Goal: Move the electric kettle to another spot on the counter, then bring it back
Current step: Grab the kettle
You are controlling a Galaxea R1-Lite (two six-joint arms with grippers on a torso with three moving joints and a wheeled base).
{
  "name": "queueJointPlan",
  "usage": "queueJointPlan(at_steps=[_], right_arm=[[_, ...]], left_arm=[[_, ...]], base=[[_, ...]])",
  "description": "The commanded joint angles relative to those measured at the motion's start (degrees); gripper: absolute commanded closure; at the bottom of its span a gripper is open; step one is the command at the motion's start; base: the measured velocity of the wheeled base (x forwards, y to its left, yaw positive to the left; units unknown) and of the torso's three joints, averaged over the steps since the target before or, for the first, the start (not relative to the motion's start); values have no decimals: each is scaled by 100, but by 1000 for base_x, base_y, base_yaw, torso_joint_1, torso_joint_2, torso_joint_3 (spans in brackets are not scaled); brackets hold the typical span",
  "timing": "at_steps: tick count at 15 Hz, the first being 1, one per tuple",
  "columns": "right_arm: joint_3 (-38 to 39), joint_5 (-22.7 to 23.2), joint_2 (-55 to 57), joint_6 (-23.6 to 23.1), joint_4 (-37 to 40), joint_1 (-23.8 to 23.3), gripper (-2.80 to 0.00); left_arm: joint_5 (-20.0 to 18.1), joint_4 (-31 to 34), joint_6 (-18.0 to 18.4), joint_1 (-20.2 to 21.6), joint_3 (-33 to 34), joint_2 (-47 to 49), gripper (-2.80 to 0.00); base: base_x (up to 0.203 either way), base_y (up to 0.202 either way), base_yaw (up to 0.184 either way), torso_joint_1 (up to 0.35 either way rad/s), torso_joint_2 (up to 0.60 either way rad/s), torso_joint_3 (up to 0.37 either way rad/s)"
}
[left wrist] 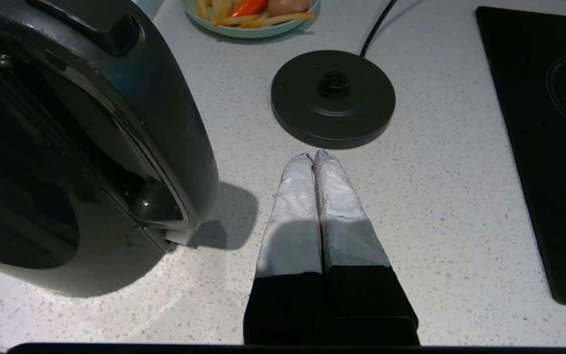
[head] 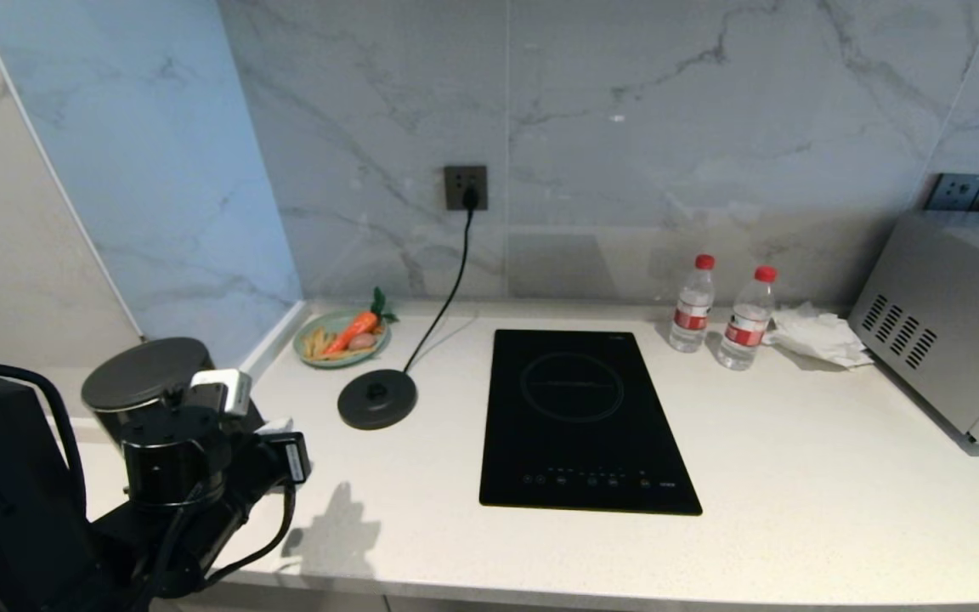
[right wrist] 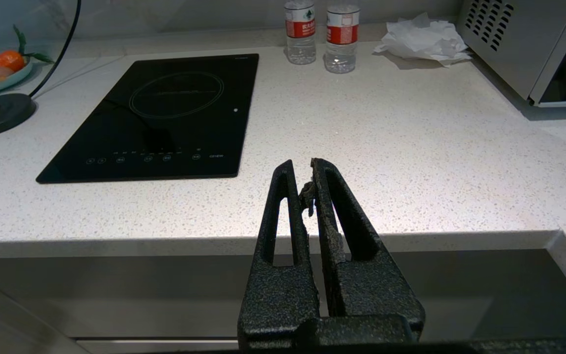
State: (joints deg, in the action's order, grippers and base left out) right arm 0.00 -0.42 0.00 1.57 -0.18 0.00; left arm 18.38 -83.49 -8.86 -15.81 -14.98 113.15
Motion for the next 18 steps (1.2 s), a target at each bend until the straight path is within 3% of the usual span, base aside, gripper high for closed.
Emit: queueJointPlan(at_steps=[1,5,11,18], right_arm=[[0,-1,9,2,-5,0,0],[0,-1,9,2,-7,0,0],[0,-1,9,2,1,0,0],[0,-1,9,2,-5,0,0]], left_arm=[[7,-403,91,93,361,296,-280],[-176,-417,104,151,804,45,-280],[-372,-417,164,346,73,238,-280],[-587,-417,300,1013,-300,472,-280]], base=[[0,0,0,0,0,0],[0,0,0,0,0,0],[0,0,0,0,0,0],[0,0,0,0,0,0]])
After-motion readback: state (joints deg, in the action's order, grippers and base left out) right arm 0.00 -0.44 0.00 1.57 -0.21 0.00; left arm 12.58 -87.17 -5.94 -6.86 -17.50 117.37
